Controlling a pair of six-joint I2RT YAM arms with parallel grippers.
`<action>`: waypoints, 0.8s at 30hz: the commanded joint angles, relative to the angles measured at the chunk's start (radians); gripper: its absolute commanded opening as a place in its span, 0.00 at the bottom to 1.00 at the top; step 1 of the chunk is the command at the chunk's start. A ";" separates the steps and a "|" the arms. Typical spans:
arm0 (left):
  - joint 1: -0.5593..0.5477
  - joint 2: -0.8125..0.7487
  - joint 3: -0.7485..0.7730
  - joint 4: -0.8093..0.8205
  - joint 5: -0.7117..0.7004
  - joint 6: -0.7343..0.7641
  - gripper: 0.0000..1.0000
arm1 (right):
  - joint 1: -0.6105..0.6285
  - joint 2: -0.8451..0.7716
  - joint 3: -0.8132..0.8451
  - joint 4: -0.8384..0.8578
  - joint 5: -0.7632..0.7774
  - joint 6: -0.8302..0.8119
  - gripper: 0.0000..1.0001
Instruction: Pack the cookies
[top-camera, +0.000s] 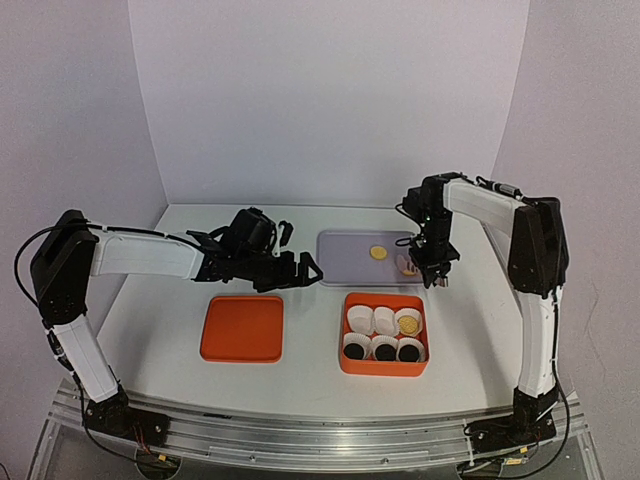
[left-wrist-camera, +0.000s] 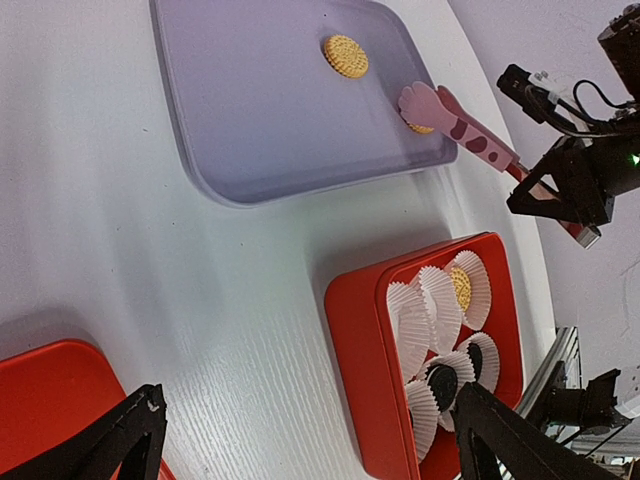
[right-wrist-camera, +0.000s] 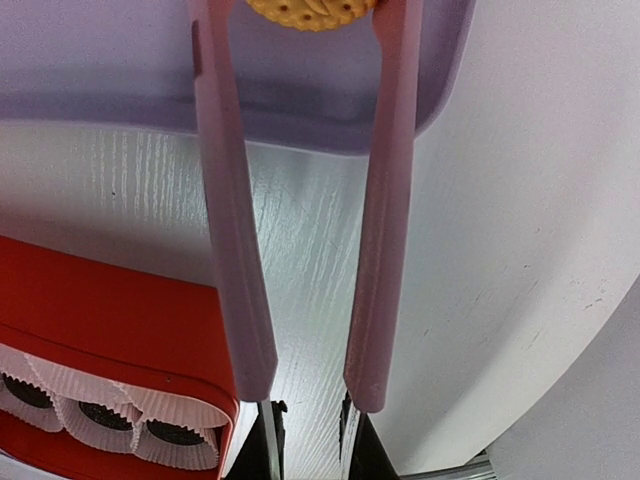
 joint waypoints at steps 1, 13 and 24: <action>0.001 -0.040 -0.003 0.016 -0.018 -0.003 1.00 | -0.003 -0.096 0.028 -0.190 -0.009 -0.012 0.00; 0.001 -0.036 0.003 0.034 -0.017 -0.005 1.00 | -0.003 -0.223 -0.027 -0.171 -0.124 -0.012 0.00; 0.001 -0.014 0.030 0.040 -0.020 0.013 1.00 | 0.179 -0.474 -0.243 -0.169 -0.248 0.042 0.00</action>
